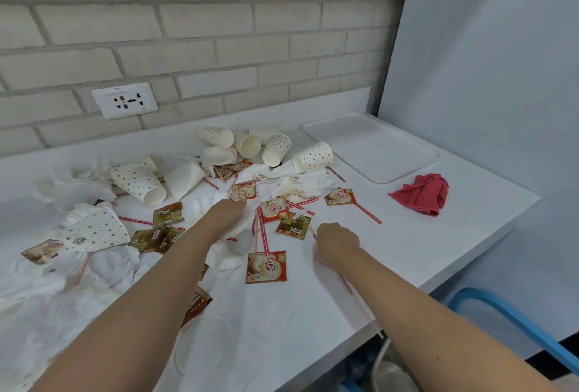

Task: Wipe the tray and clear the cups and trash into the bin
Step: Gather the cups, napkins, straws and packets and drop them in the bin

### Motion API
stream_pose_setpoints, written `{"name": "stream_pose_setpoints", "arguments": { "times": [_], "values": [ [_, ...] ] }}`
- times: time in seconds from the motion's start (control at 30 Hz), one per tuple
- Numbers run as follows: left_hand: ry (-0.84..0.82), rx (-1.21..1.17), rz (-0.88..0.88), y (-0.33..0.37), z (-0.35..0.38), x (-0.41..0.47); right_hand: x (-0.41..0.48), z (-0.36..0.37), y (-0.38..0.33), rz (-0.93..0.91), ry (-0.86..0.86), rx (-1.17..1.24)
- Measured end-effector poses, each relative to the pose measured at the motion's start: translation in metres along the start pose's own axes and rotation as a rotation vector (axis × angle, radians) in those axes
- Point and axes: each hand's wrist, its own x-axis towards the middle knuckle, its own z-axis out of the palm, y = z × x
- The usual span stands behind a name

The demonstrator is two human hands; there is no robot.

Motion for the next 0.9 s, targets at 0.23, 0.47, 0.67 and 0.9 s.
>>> {"name": "stream_pose_setpoints", "arguments": {
  "times": [0.23,0.47,0.67,0.9],
  "values": [
    [-0.168,0.447,0.028,0.014,0.019,-0.005,-0.004,0.012,0.004,0.052,0.031,0.023],
    [-0.153,0.645,0.121,0.020,0.030,0.005,-0.012,-0.002,0.018,0.093,0.111,0.163],
    [-0.136,0.625,0.154,0.013,0.023,0.005,-0.025,-0.009,0.028,0.040,0.124,0.276],
    [-0.111,0.338,0.126,0.011,-0.004,-0.012,-0.031,-0.021,0.043,0.028,0.224,0.677]
  ]
}}
